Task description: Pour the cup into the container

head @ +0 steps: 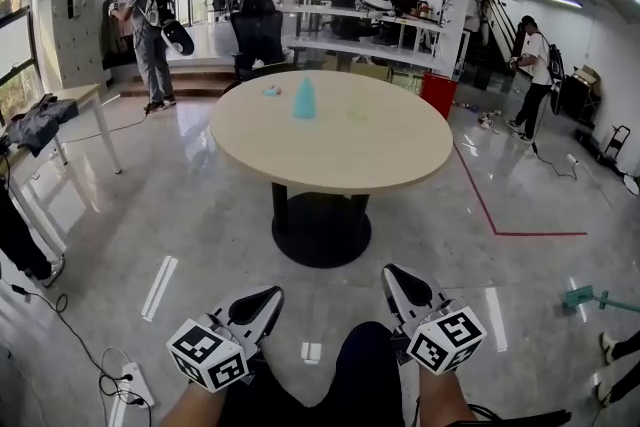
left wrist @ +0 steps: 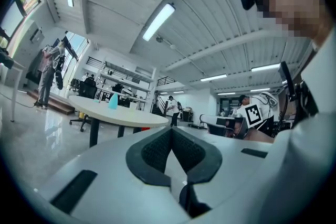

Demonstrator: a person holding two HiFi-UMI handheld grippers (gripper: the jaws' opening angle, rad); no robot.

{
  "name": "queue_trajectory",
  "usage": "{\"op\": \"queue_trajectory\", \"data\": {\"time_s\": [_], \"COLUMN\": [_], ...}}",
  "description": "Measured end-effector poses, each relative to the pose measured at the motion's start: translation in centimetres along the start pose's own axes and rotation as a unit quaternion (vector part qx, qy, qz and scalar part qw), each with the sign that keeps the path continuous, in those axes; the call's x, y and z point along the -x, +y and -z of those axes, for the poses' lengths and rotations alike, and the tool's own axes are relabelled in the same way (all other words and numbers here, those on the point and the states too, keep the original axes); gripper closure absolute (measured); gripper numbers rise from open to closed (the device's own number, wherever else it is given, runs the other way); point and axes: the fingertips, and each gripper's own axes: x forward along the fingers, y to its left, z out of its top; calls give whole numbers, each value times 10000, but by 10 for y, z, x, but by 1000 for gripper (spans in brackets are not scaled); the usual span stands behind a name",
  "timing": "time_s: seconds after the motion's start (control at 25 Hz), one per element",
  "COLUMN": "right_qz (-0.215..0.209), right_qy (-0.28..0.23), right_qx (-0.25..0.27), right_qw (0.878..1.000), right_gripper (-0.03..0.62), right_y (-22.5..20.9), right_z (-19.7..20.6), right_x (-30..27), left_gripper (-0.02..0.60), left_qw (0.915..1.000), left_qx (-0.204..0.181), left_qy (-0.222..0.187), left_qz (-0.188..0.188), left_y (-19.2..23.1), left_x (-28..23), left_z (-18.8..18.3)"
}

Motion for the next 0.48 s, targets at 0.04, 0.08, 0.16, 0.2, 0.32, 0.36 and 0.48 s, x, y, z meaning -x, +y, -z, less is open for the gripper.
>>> {"op": "queue_trajectory", "data": {"time_s": [0.04,0.08,0.16,0.2,0.32,0.36,0.48], "right_qz": [26,47,92,117,181,196,204], "right_qy": [-23,-40,-49,-54,-111,-106,-36], "right_qx": [3,26,105,133,218,244,258], "right_qw": [10000,10000,9999,9998,9995,9995,9995], "right_gripper": [588,588,588,588,588,588,588], "right_y": [-7,-13,-27,-35,-62,-71,-96], "right_z": [-4,-7,-13,-15,-18,-17,-14], "right_x": [-11,-21,-42,-53,-88,-100,-130], "left_gripper": [588,588,588,588,588,588,588], "left_qw": [10000,10000,9999,9999,9996,9995,9995], "left_qx": [-10,-32,-102,-142,-261,-278,-304], "left_qy": [-21,-33,-42,-44,-90,-96,-101], "left_qz": [23,40,48,49,100,106,53], "left_y": [9,18,37,48,81,92,124], "left_x": [-7,-14,-31,-41,-77,-90,-124], "left_z": [-6,-12,-22,-27,-41,-44,-54]}}
